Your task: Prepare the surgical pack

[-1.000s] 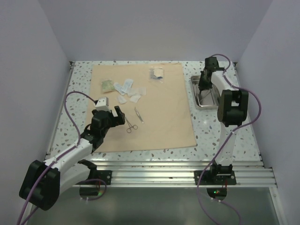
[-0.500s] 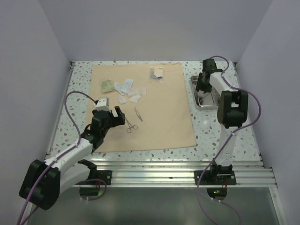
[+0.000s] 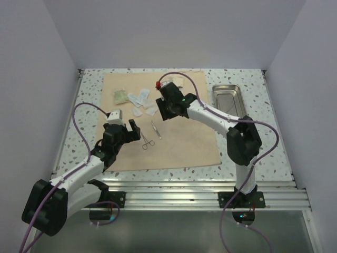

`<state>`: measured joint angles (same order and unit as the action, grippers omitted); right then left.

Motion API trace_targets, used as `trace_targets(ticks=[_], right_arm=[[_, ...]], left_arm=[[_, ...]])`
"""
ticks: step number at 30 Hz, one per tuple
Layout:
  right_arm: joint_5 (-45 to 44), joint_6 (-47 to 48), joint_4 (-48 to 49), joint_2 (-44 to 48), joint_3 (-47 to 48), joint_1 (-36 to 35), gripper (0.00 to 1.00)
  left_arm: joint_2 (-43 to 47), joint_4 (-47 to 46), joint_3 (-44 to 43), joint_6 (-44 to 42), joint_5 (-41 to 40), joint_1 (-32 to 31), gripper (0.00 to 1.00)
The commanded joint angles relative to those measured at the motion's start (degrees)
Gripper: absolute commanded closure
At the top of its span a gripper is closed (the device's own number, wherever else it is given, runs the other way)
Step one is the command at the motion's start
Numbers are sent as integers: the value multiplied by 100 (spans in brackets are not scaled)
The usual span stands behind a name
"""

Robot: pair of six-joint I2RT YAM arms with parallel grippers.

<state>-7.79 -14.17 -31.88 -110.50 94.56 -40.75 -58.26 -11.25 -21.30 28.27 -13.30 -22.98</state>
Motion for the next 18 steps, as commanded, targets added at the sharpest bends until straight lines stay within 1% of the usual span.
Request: trace_targets(ticks=[1, 5, 9, 15, 18], right_arm=[[-152, -147, 24, -393, 132, -195, 54], [-161, -173, 6, -894, 396, -460, 54], [32, -191, 296, -1210, 422, -591, 54], [304, -147, 586, -1369, 370, -662, 54], [287, -156, 639, -1387, 352, -680, 54]], left_arm=[[95, -220, 3, 3, -155, 31, 0], [157, -168, 12, 38, -252, 31, 0], [306, -10, 12, 152, -559, 48, 0], [588, 87, 135, 293, -648, 233, 0], [623, 96, 161, 328, -613, 312, 0]])
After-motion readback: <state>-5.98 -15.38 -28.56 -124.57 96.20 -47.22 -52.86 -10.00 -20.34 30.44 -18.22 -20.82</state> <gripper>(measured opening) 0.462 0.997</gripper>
